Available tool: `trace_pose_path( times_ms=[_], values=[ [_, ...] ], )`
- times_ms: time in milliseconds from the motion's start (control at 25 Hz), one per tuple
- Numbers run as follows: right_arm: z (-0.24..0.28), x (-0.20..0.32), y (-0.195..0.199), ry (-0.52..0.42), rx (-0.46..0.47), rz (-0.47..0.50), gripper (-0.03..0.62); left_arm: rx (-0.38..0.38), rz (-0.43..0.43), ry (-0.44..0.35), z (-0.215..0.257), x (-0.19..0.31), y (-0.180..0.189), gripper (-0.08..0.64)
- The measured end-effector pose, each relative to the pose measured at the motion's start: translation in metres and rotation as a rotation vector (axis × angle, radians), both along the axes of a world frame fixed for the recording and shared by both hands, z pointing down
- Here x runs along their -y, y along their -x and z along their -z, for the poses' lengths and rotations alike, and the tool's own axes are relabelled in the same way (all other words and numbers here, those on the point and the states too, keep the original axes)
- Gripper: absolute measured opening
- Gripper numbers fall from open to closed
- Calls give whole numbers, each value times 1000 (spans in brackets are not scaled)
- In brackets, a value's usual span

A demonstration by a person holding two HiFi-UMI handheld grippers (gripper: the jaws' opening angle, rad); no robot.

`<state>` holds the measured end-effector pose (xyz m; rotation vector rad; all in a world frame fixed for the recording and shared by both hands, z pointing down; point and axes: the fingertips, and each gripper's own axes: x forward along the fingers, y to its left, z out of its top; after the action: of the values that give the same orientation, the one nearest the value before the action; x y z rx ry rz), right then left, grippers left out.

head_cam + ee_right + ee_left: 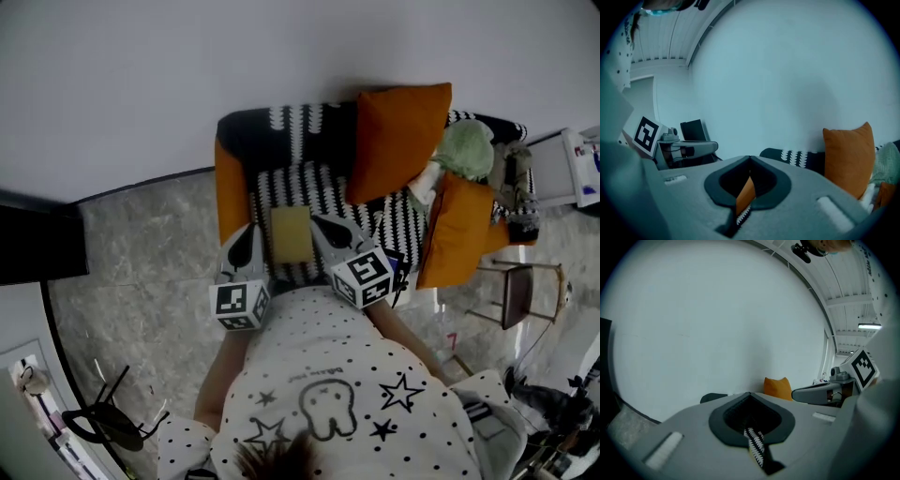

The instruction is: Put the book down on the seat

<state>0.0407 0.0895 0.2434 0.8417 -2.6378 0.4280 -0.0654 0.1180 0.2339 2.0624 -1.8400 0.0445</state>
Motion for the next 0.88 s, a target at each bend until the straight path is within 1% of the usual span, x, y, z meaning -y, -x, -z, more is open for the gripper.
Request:
trace_pose_path(
  times_ms=[320,640,880],
  values=[
    [-1,-11,-6,23,-17,10,-1,-14,-37,19,-1,-6,-14,3],
    [2,-12,-10,27,-19,1,-2,7,-76,25,2,-7,-26,3],
    [1,-17,-10,36,-19,4,-2,11,-81,30,2,-12,-28,3]
  ],
)
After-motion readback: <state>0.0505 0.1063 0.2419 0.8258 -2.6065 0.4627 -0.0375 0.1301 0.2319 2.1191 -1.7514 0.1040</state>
